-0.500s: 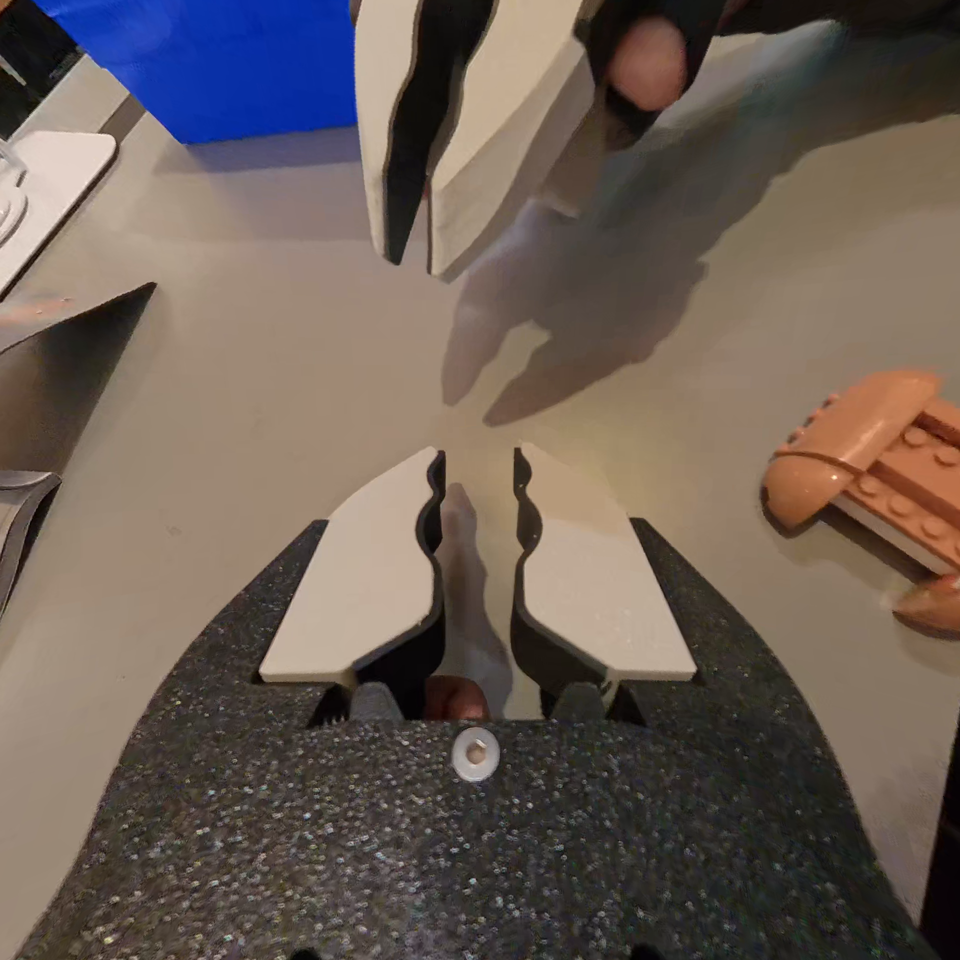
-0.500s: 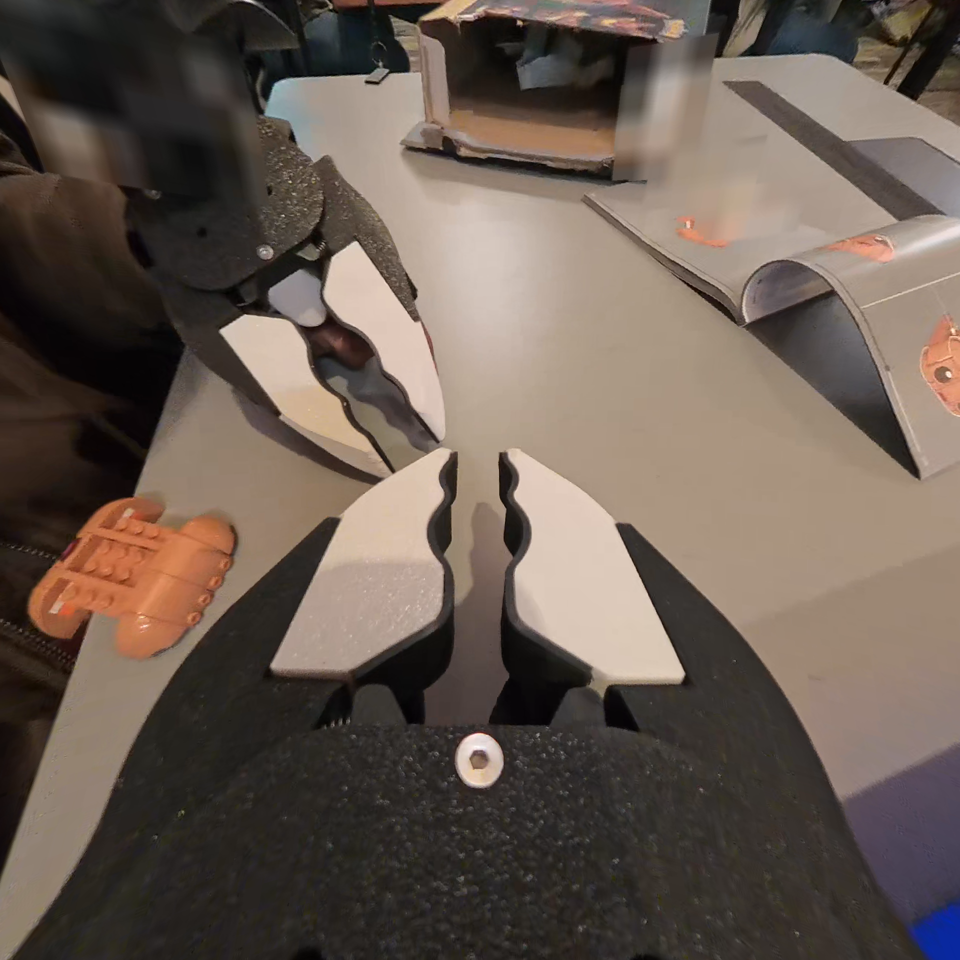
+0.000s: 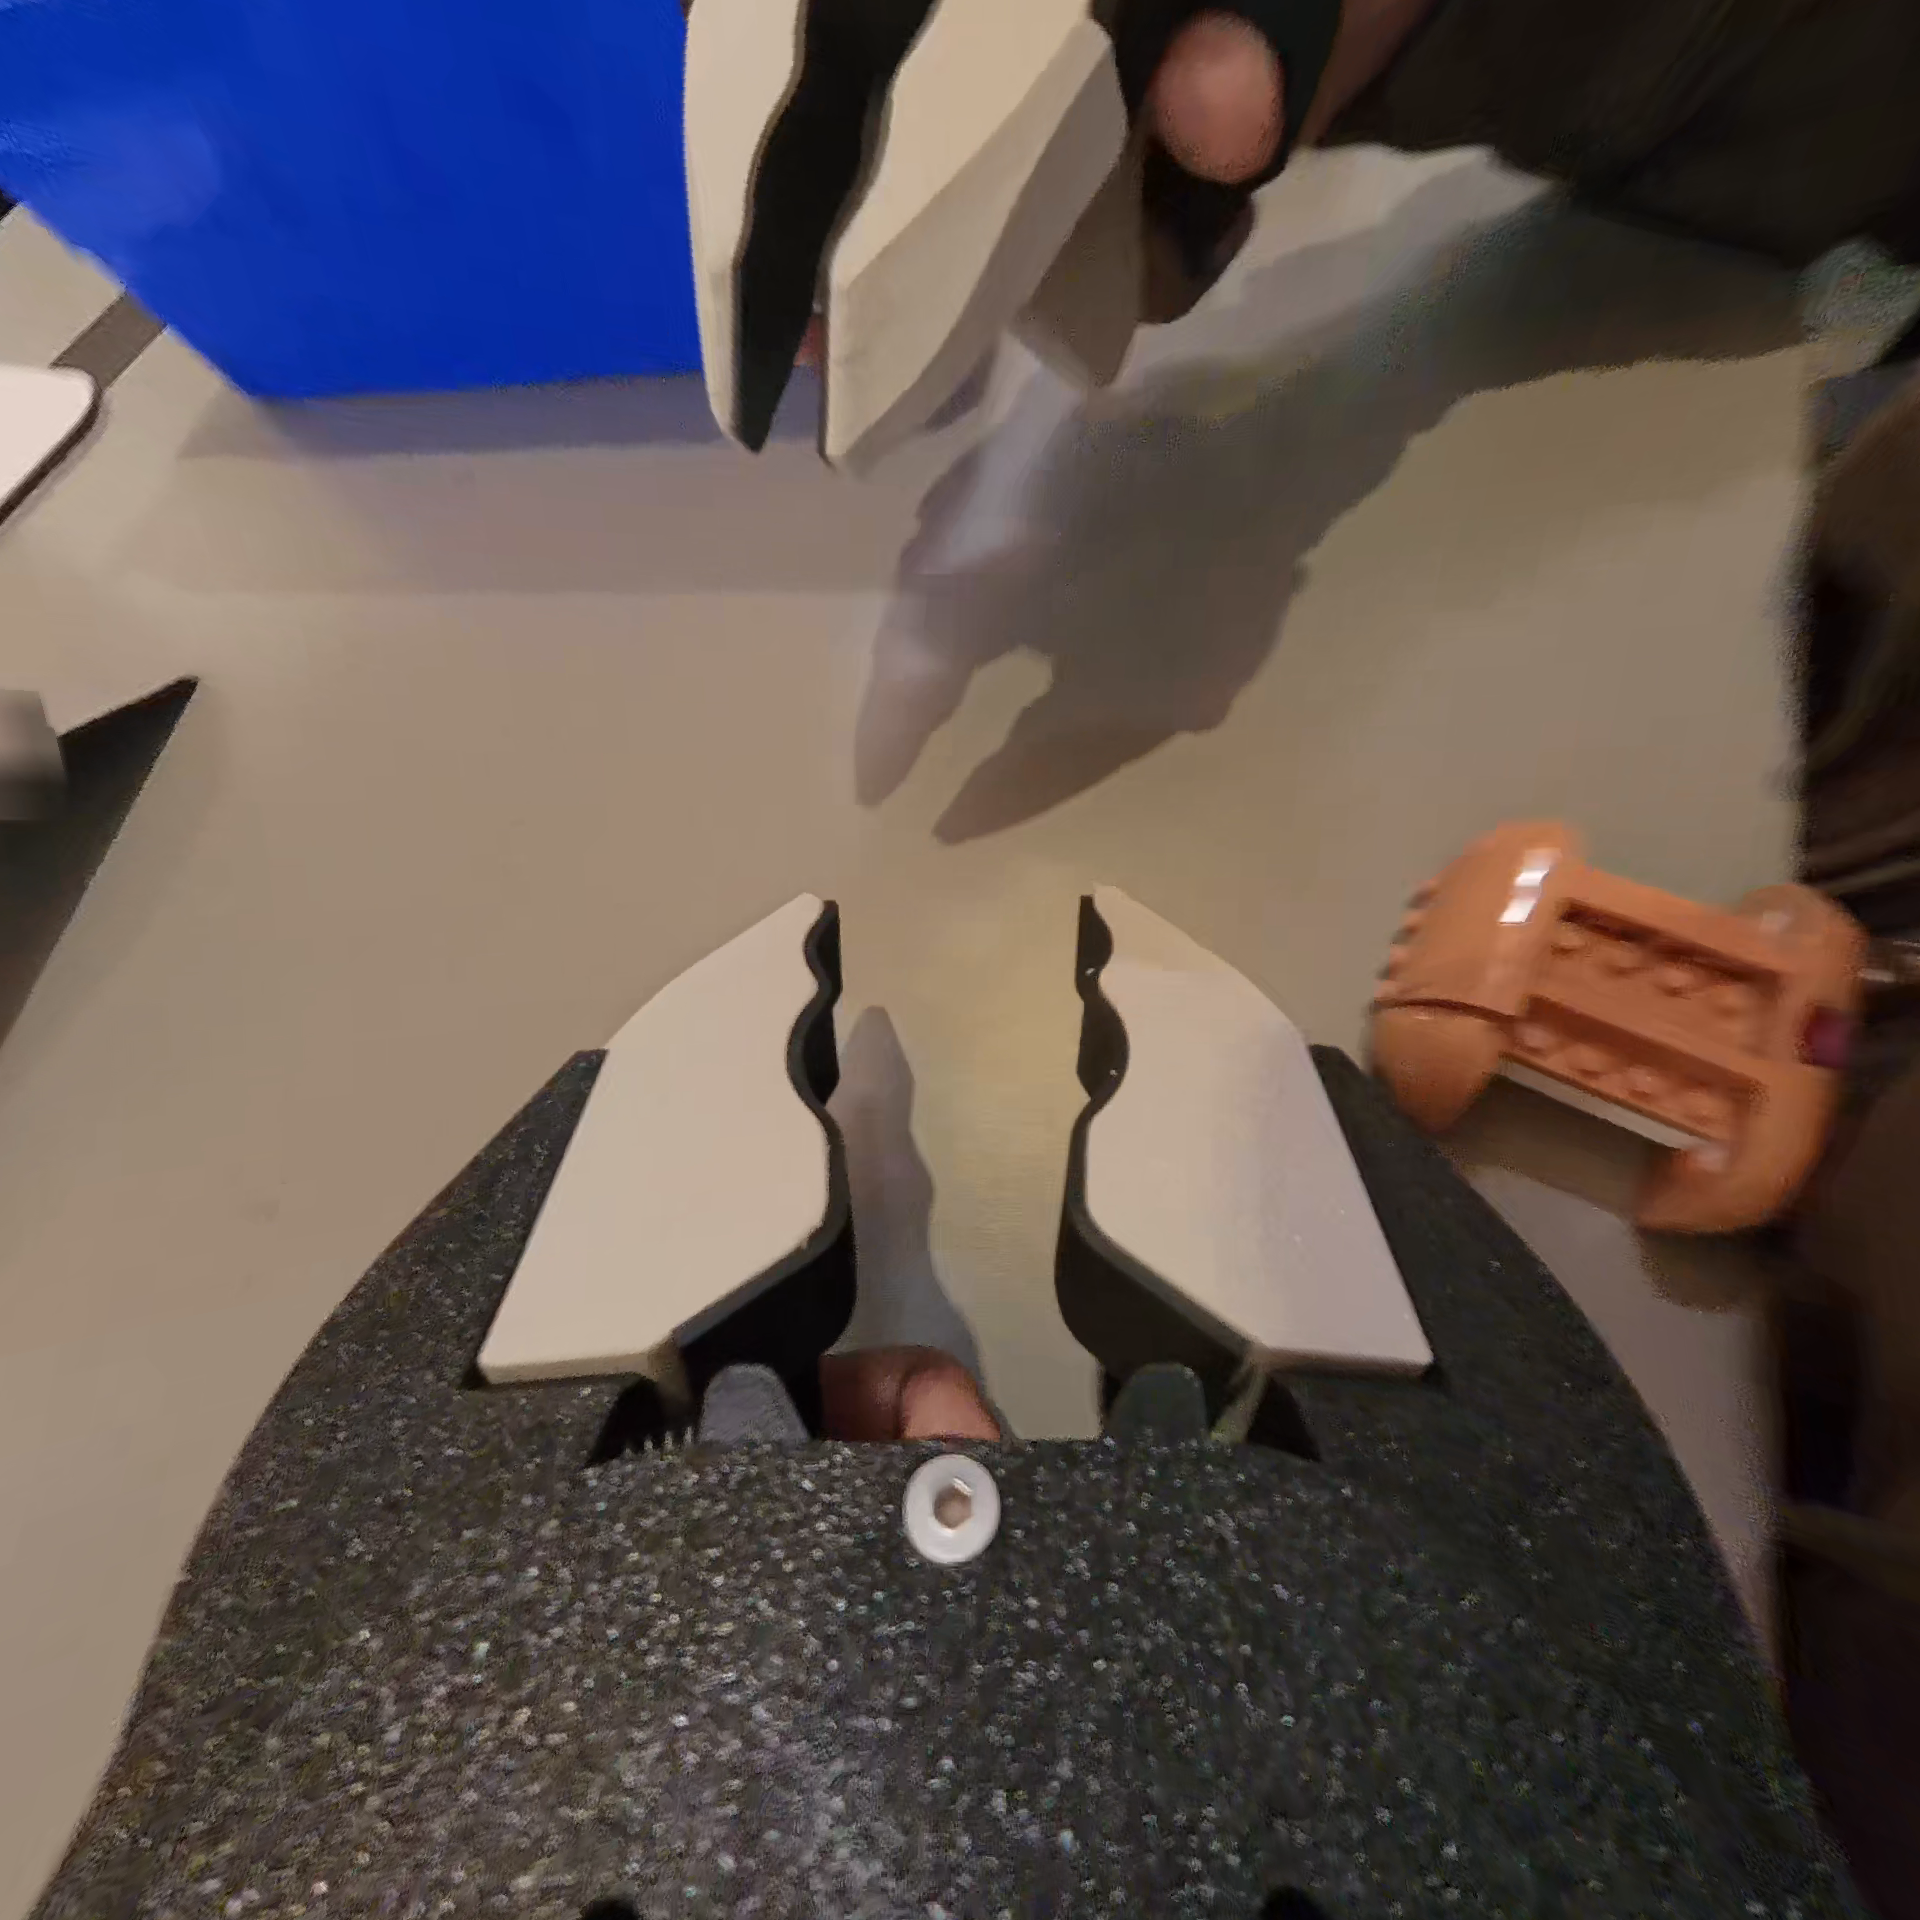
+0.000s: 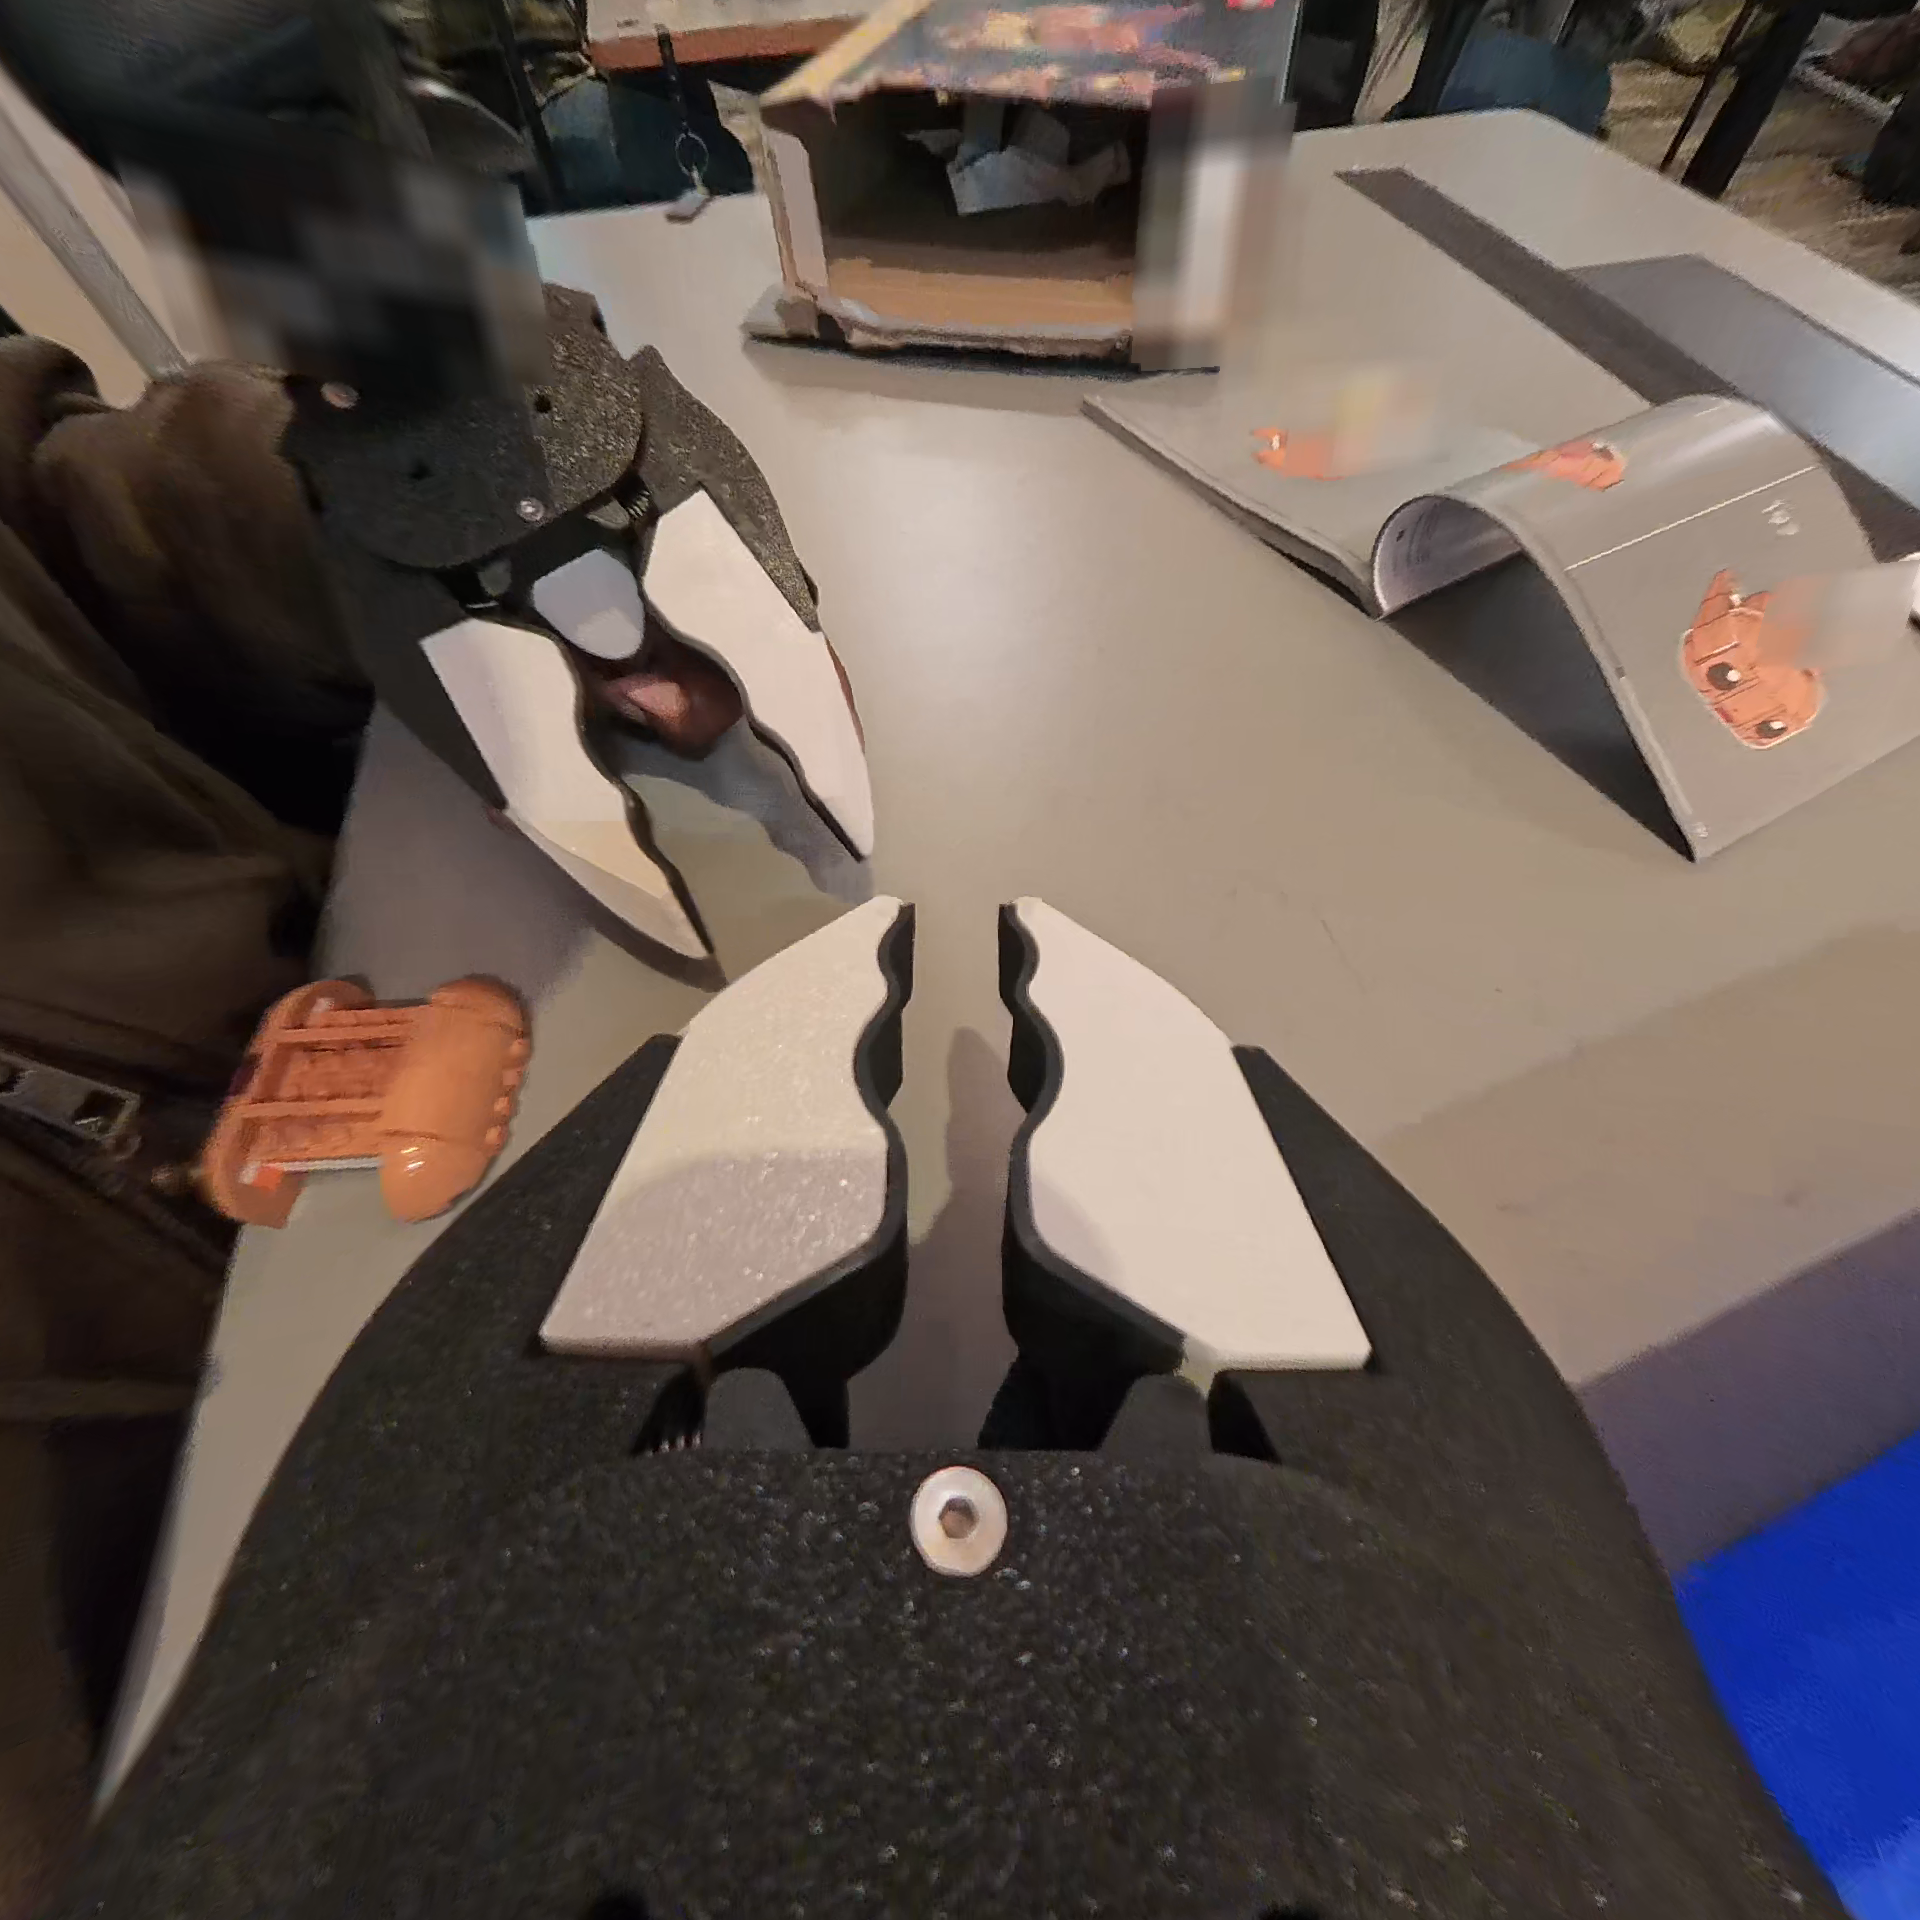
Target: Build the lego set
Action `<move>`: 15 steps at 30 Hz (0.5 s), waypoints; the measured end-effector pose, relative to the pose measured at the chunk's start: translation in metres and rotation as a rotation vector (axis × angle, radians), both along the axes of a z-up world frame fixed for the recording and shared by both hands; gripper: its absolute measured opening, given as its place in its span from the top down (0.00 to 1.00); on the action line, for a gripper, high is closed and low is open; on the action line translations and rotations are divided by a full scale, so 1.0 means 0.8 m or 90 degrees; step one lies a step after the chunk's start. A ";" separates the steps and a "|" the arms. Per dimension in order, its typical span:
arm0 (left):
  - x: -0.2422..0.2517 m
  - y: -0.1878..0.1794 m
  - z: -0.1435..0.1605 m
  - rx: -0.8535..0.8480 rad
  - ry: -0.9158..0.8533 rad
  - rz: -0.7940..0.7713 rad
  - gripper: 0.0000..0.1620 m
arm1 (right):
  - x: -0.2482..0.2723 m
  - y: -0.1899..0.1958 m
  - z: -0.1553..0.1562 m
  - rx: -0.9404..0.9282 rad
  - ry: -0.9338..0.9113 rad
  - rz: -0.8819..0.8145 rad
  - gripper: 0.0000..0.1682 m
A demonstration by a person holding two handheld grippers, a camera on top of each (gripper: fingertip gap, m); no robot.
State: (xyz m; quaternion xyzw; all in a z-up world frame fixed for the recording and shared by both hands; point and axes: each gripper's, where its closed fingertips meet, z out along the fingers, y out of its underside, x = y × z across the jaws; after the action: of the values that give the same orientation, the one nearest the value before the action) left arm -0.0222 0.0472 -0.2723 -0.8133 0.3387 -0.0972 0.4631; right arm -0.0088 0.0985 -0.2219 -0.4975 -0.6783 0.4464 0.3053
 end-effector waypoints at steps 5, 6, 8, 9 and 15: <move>0.033 -0.058 0.049 0.014 -0.141 -0.140 0.66 | 0.056 0.001 0.031 0.000 0.007 -0.024 0.91; 0.038 -0.071 0.053 0.011 -0.153 -0.164 0.65 | 0.069 0.002 0.034 0.008 0.004 -0.034 0.91; 0.048 -0.089 0.051 0.014 -0.139 -0.193 0.62 | 0.092 0.005 0.039 0.025 -0.003 -0.055 0.91; 0.055 -0.097 0.044 0.012 -0.119 -0.207 0.61 | 0.104 0.005 0.041 0.031 -0.006 -0.065 0.91; 0.090 -0.109 0.011 0.034 0.000 -0.231 0.55 | 0.160 0.000 0.057 0.061 0.000 -0.115 0.91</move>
State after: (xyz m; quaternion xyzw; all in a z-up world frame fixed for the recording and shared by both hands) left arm 0.0499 -0.0399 -0.2635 -0.7262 0.4824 -0.1698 0.4594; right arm 0.1191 0.0989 -0.1760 -0.5413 -0.6514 0.3839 0.3678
